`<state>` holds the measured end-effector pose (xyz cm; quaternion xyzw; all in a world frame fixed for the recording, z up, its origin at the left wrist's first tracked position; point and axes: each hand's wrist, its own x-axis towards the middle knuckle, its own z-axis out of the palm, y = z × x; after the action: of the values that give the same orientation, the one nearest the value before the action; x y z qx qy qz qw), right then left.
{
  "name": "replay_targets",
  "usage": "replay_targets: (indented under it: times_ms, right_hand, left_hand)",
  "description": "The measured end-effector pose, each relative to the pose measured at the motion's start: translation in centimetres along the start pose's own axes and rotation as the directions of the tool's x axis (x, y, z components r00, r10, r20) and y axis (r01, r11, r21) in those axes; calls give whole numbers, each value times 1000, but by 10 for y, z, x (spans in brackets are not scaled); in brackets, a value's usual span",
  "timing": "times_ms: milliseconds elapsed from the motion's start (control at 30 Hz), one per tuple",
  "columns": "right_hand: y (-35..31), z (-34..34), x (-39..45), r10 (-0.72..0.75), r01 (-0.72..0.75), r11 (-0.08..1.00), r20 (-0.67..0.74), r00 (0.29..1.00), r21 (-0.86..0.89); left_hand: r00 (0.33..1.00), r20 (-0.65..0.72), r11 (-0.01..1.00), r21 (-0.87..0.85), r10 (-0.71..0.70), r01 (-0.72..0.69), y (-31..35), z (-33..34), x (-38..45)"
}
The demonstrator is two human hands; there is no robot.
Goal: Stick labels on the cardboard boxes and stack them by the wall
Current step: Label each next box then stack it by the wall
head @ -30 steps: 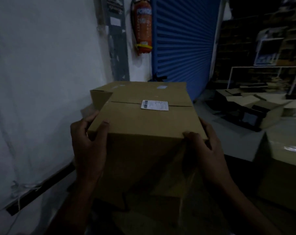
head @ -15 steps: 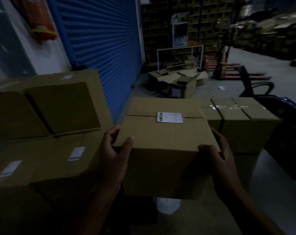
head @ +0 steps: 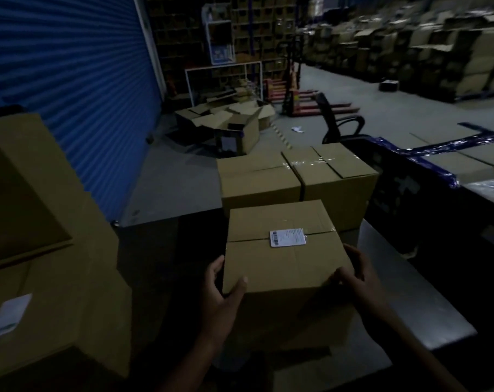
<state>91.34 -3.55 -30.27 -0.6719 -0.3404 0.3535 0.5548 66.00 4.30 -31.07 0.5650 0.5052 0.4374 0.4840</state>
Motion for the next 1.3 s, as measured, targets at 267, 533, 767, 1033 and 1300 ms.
replay_targets:
  times_ms: [267,533,767,1033,1300]
  right_hand:
    - [9,1,30,18,-75,922,-151,988,-381]
    - [-4,37,67,-381,214,515,2,925,-830]
    - [-1,34,92,-373,246,517,42,927,-820]
    - [-6,29,101,-337,318,489,160,928,-812]
    - [-6,31,113,-332,341,444,201,922,-829]
  left_hand:
    - [999,45,990,140,14,-20,-20,17,41]
    - [927,173,773,513,333,-374,9,50,111]
    - [888,312,633,623,337,-459,2,80,128]
    - [896,284,648,619,341,-443,-3,79,126]
    - [888,280,650,606,366,-459,-3,80,127]
